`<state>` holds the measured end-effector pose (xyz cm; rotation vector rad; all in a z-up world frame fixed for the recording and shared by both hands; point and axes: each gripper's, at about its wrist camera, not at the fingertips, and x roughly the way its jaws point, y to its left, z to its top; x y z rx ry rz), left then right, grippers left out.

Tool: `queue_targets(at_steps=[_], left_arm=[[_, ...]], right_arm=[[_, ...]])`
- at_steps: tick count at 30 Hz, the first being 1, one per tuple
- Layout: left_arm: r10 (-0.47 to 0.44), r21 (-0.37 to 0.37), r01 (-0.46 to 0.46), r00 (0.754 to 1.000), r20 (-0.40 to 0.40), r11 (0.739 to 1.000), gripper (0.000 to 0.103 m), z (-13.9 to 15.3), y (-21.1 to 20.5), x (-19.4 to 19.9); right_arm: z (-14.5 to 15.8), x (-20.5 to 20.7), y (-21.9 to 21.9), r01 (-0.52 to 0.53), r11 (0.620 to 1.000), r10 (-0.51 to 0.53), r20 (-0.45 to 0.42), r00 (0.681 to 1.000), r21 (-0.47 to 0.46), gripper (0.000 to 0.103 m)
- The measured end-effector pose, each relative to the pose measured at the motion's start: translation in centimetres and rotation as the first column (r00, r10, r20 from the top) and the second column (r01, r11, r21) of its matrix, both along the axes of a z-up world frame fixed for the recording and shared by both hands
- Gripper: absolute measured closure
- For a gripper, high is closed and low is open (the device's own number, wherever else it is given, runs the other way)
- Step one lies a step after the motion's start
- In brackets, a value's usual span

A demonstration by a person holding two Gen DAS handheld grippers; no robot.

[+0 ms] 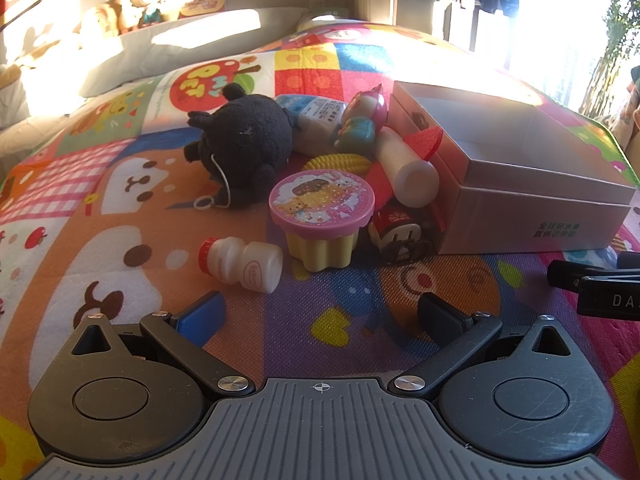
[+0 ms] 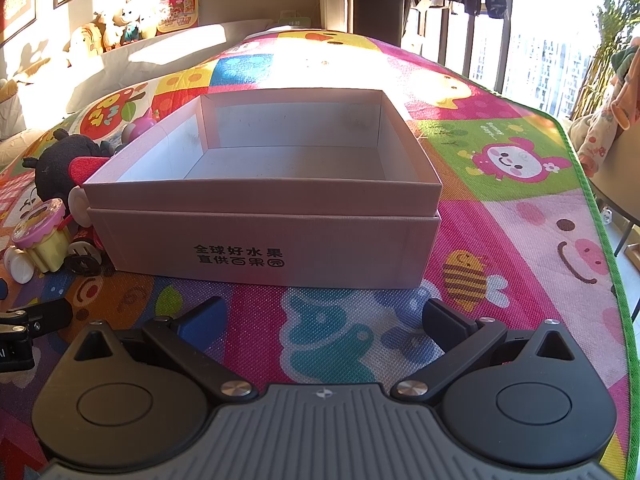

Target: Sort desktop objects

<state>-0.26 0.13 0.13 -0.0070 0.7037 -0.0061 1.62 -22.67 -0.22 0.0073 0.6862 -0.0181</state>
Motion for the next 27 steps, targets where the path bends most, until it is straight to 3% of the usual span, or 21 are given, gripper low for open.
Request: queue_targets(at_steps=[5, 12, 18, 22, 27], left_arm=[[-0.003, 0.005, 0.004, 1.000, -0.020, 1.000, 0.000, 0.0, 0.0, 0.2], [-0.053, 0.006, 0.054, 0.995, -0.079, 0.999, 0.000, 0.4, 0.5, -1.5], [-0.082, 0.006, 0.083, 0.994, -0.074, 0.997, 0.000, 0.4, 0.7, -2.4], [-0.067, -0.029, 0.067, 0.998, -0.014, 0.997, 0.000, 0.9, 1.4, -2.4], [-0.071, 0.040, 0.067, 0.991, 0.111, 0.997, 0.000, 2.6, 1.5, -1.0]], right_arm=[[0.2, 0.0, 0.2, -0.008, 1.000, 0.008, -0.039, 0.999, 0.002, 0.000], [0.5, -4.2, 0.8, 0.040, 0.999, -0.040, -0.065, 0.997, -0.004, 0.000], [0.6, -4.8, 0.6, 0.031, 1.000, -0.031, -0.079, 0.996, 0.005, 0.000], [0.6, -4.8, 0.7, 0.033, 0.999, -0.033, -0.073, 0.997, 0.004, 0.000], [0.6, -4.9, 0.7, 0.033, 0.999, -0.032, -0.062, 0.998, 0.003, 0.000]])
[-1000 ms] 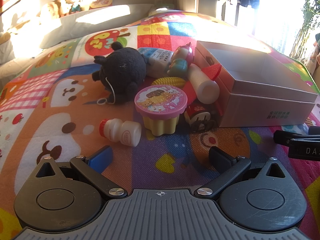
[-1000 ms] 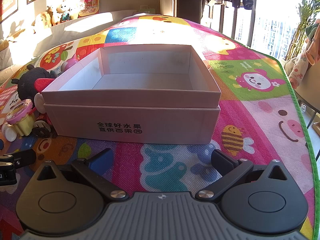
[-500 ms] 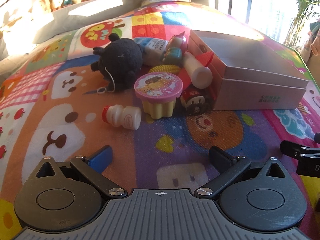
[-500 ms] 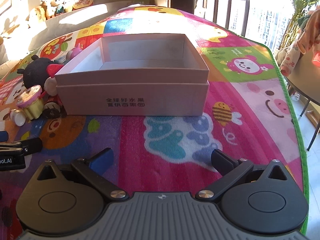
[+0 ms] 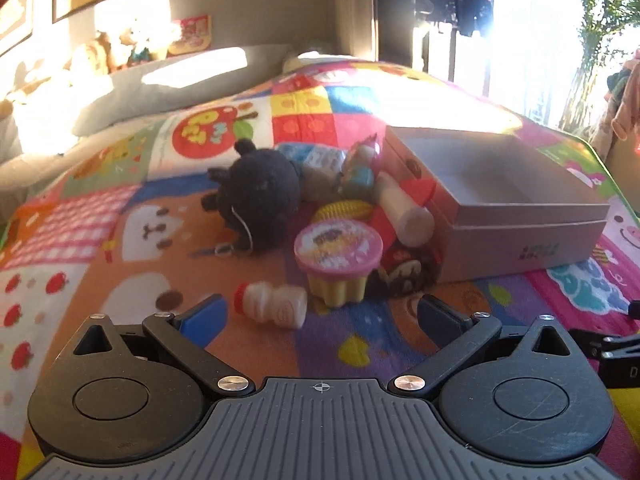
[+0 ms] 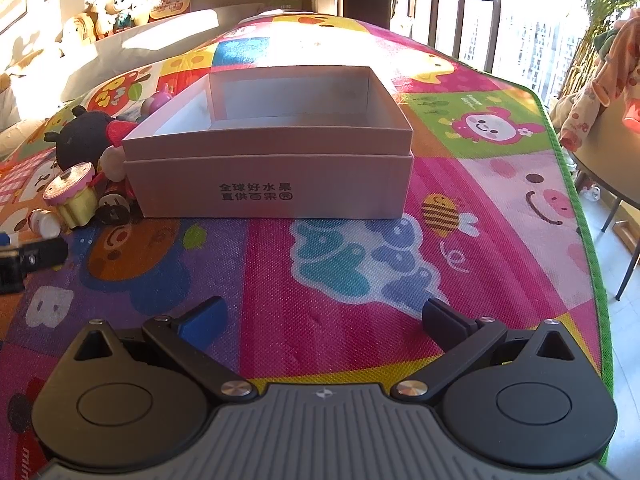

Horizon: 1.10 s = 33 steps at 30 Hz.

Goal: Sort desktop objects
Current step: 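Reach the left tool to the pink-lidded pudding cup and close on it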

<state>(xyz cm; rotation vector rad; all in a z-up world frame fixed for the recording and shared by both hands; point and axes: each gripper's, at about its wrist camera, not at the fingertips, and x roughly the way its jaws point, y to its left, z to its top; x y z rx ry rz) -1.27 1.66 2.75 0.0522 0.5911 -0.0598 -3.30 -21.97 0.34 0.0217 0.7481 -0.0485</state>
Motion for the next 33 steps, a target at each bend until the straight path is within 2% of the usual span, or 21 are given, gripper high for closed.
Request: queue_targets(at_steps=[5, 7, 10, 14, 18, 24, 26, 27, 28, 30, 32, 33], left_arm=[[-0.013, 0.021, 0.013, 1.000, 0.002, 1.000, 0.000, 0.5, -0.3, 2.1], [0.001, 0.033, -0.001, 1.000, 0.008, 0.999, 0.000, 0.4, -0.2, 2.2], [0.015, 0.043, -0.016, 1.000, 0.024, 0.999, 0.000, 0.3, 0.3, 1.8], [0.019, 0.032, -0.019, 1.000, 0.008, 0.999, 0.000, -0.3, 1.6, 1.1], [0.045, 0.040, -0.045, 0.999, -0.012, 0.998, 0.000, -0.9, 2.6, 0.6], [-0.002, 0.019, 0.002, 1.000, 0.023, 1.000, 0.001, -0.4, 2.8, 0.6], [-0.035, 0.009, 0.034, 0.999, 0.027, 0.999, 0.009, -0.3, 2.2, 1.3], [-0.050, 0.008, 0.049, 0.998, 0.024, 0.999, 0.017, -0.3, 1.9, 1.8], [-0.060, 0.009, 0.060, 0.998, 0.020, 0.998, 0.019, -0.3, 1.5, 2.4], [-0.065, 0.028, 0.064, 0.998, 0.026, 0.998, 0.021, -0.5, 0.8, 3.4], [-0.079, 0.036, 0.078, 0.997, 0.024, 0.996, 0.043, -0.6, 0.3, 4.0], [-0.077, 0.035, 0.076, 0.997, 0.019, 0.996, 0.042, -0.5, 0.2, 4.0]], right_arm=[[0.5, 0.7, -0.6, -0.083, 0.996, 0.083, 0.014, 0.996, 0.032, 0.000], [1.0, 1.5, -0.2, -0.091, 0.996, 0.091, 0.053, 0.994, -0.017, 0.000], [2.2, 3.6, 0.7, -0.056, 0.988, 0.074, 0.127, 0.989, -0.143, 0.000], [3.1, 6.9, 1.3, -0.065, 0.985, 0.088, 0.144, 0.986, -0.161, 0.000], [2.6, 10.2, 2.4, -0.080, 0.975, 0.112, 0.145, 0.983, -0.207, 0.000], [4.1, 8.2, 3.8, -0.155, 0.975, 0.187, 0.213, 0.959, -0.157, 0.000], [4.4, 7.1, 3.7, -0.175, 0.979, 0.194, 0.198, 0.961, -0.108, 0.009], [4.5, 6.8, 3.5, -0.192, 0.979, 0.201, 0.172, 0.964, -0.069, 0.015], [4.5, 6.4, 3.2, -0.204, 0.979, 0.205, 0.147, 0.968, -0.026, 0.018], [4.5, 5.8, 2.8, -0.207, 0.978, 0.202, 0.114, 0.973, 0.034, 0.020], [4.6, 5.2, 2.8, -0.211, 0.977, 0.205, 0.104, 0.973, 0.044, 0.021], [4.7, 5.0, 2.8, -0.214, 0.976, 0.209, 0.104, 0.972, 0.044, 0.022]])
